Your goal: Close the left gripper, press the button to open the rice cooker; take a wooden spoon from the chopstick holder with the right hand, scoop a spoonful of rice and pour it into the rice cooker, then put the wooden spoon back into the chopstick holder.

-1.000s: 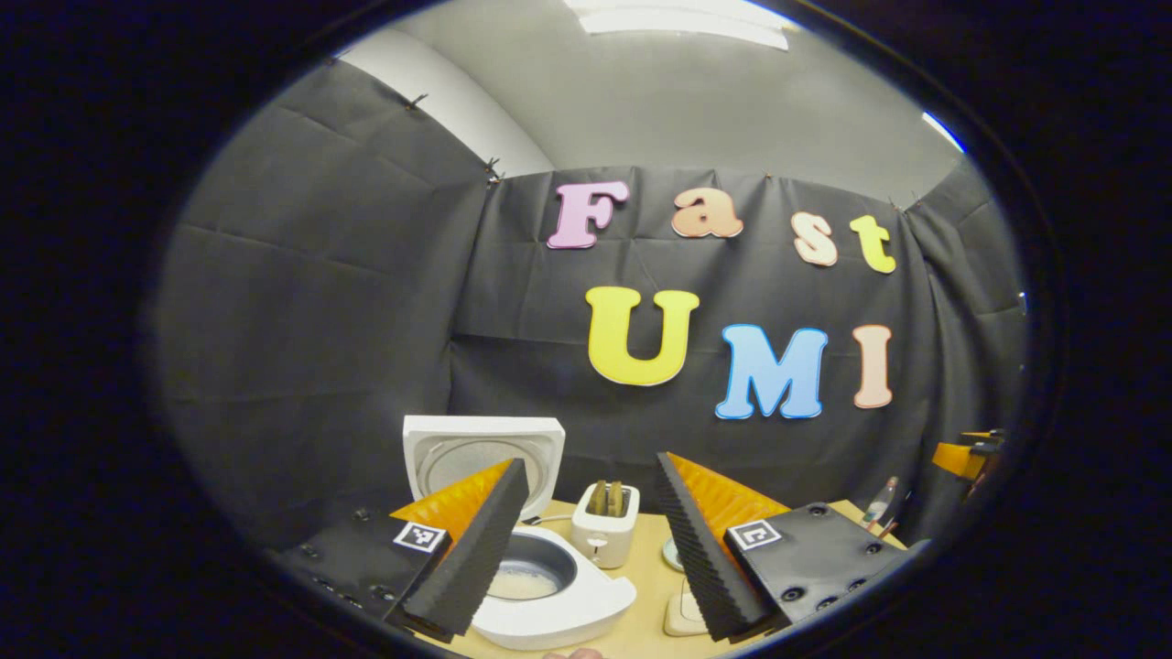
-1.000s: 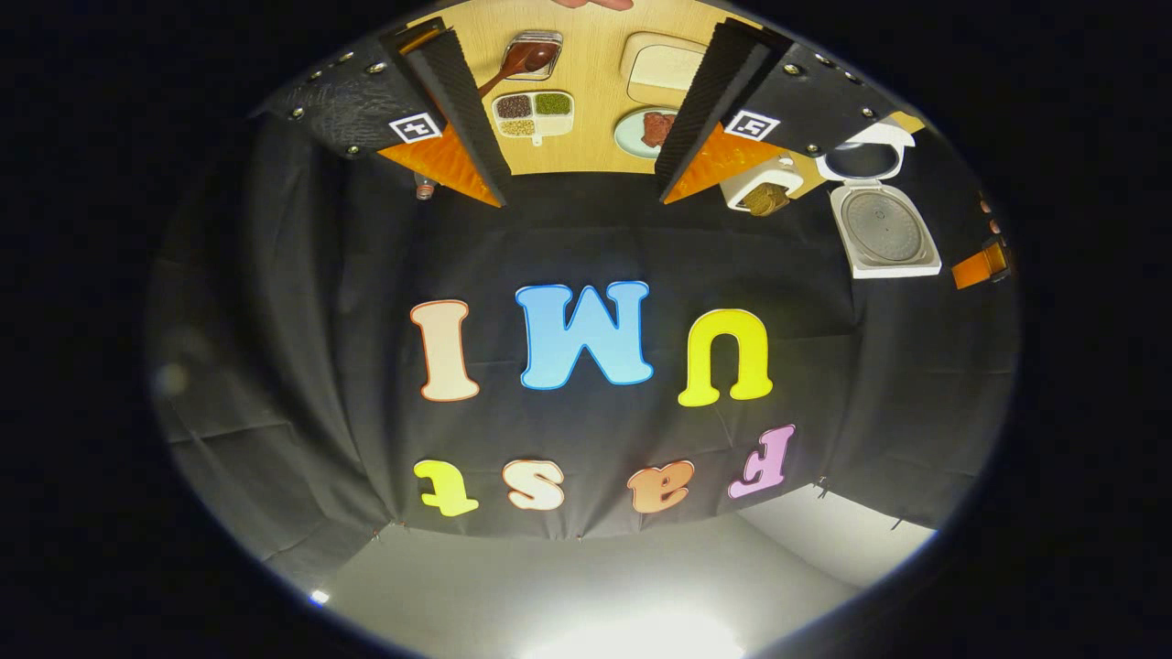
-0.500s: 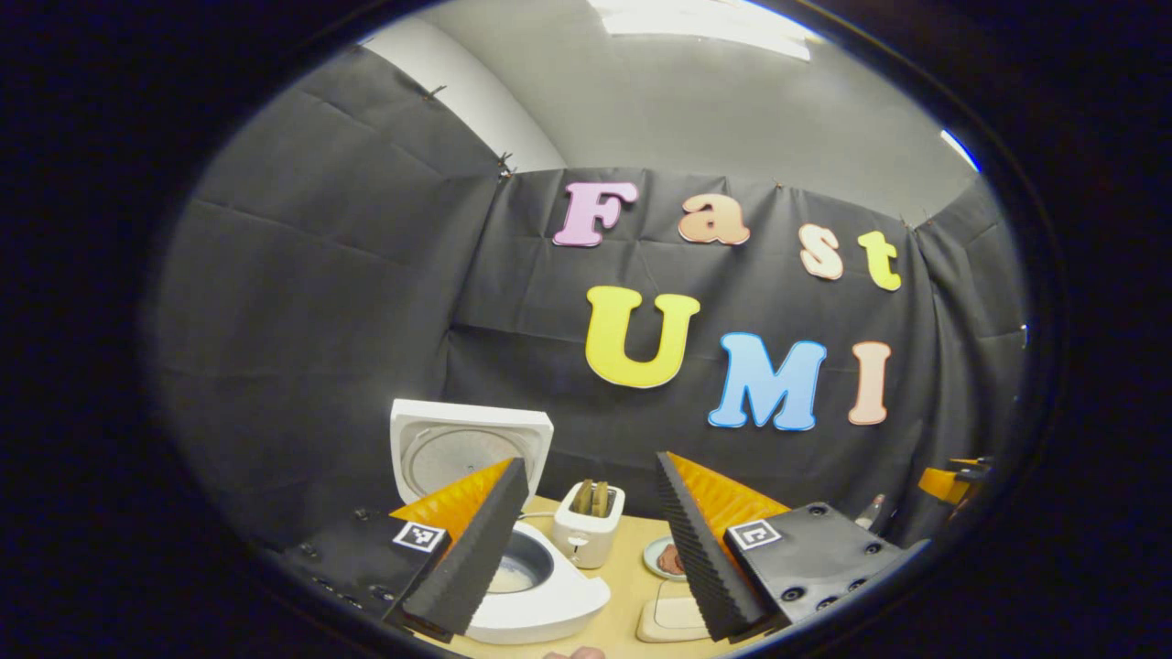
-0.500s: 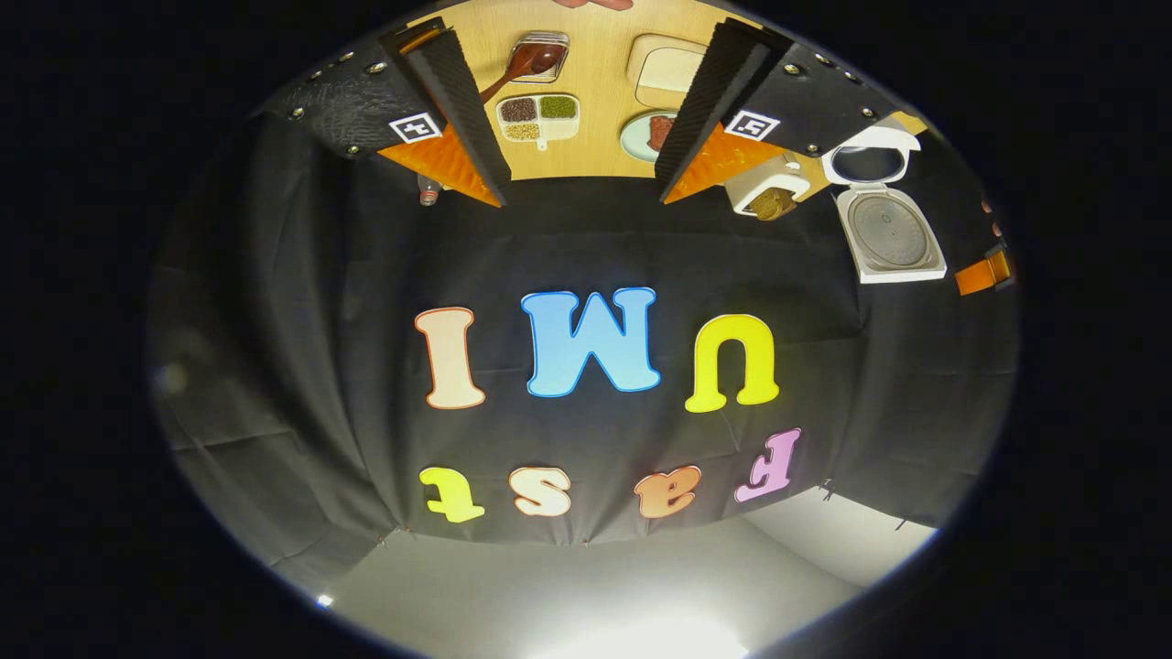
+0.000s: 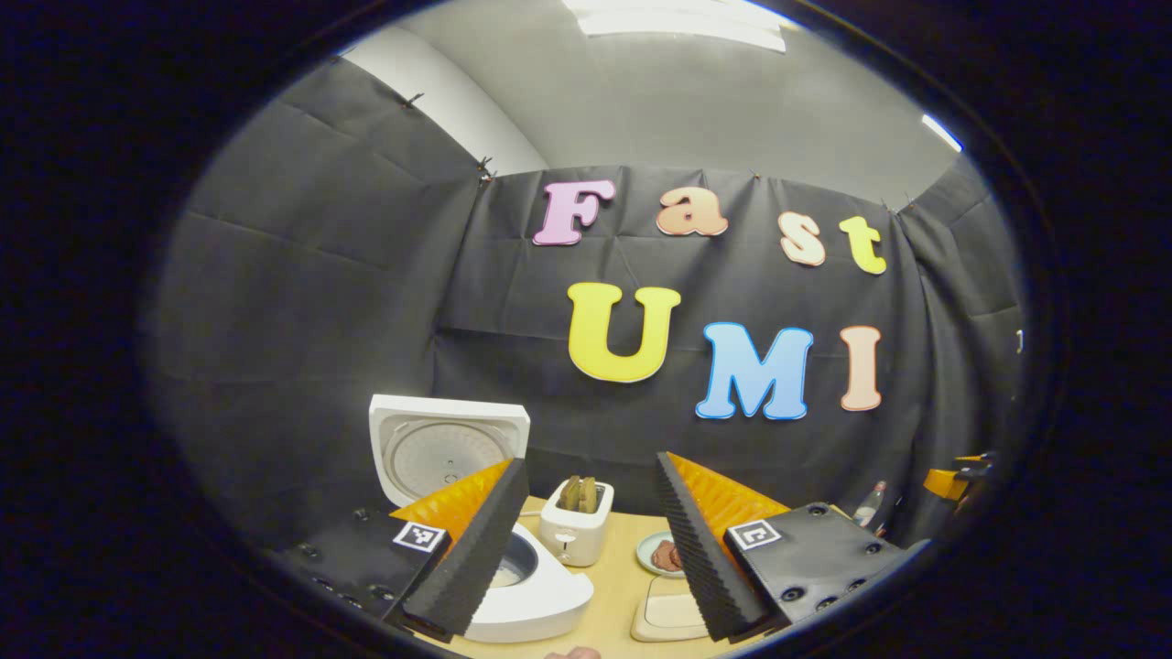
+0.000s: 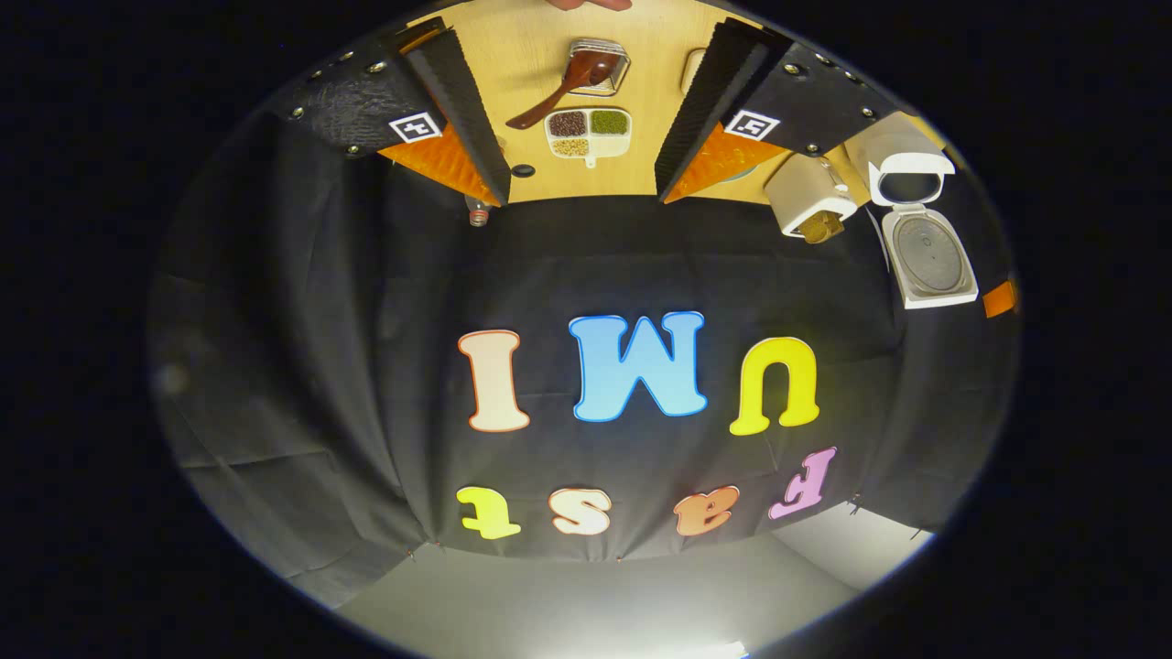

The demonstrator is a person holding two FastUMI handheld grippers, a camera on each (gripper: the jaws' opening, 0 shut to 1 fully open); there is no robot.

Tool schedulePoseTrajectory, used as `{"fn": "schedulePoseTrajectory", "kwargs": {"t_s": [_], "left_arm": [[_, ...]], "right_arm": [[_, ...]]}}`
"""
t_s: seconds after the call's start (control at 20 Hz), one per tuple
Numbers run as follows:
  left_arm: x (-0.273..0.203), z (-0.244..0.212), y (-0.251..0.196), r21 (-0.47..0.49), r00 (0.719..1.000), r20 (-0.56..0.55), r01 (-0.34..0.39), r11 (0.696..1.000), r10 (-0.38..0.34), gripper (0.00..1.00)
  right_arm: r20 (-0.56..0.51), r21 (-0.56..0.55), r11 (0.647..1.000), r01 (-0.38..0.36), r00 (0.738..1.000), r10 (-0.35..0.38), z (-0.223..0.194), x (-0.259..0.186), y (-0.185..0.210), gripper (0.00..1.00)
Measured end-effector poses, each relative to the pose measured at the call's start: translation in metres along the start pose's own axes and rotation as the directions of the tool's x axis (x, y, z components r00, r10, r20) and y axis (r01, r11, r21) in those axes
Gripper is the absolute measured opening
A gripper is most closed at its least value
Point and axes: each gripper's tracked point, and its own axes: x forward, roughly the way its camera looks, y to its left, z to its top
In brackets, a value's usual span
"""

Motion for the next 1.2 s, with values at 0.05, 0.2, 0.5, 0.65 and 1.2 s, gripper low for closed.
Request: {"fn": "schedulePoseTrajectory", "kwargs": {"t_s": [0.05, 0.2, 0.5, 0.65, 1.2], "left_arm": [[0.001, -0.001, -0.005, 0.009, 1.0, -0.002, 0.004, 1.0, -0.004, 0.96], [-0.001, -0.001, -0.022, 0.047, 1.0, -0.002, 0.02, 0.999, -0.02, 0.96], [-0.003, -0.003, -0.045, 0.115, 1.0, 0.013, 0.003, 0.993, -0.004, 0.96], [-0.003, -0.01, -0.053, 0.152, 1.0, -0.003, 0.008, 0.988, -0.007, 0.96], [0.015, -0.031, -0.052, 0.174, 0.997, -0.057, -0.049, 0.984, 0.059, 0.96]], "right_arm": [[-0.019, 0.008, 1.0, 0.007, 1.0, -0.007, -0.011, 0.004, -0.006, 0.96], [-0.068, 0.034, 0.999, 0.022, 0.997, -0.02, -0.043, 0.021, -0.019, 0.96], [-0.15, 0.067, 0.996, 0.051, 0.988, -0.04, -0.097, 0.059, -0.042, 0.97], [-0.191, 0.094, 0.994, 0.06, 0.981, -0.042, -0.121, 0.076, -0.05, 0.97], [-0.298, 0.14, 0.99, 0.034, 0.954, 0.01, -0.179, 0.143, -0.042, 0.97]]}}
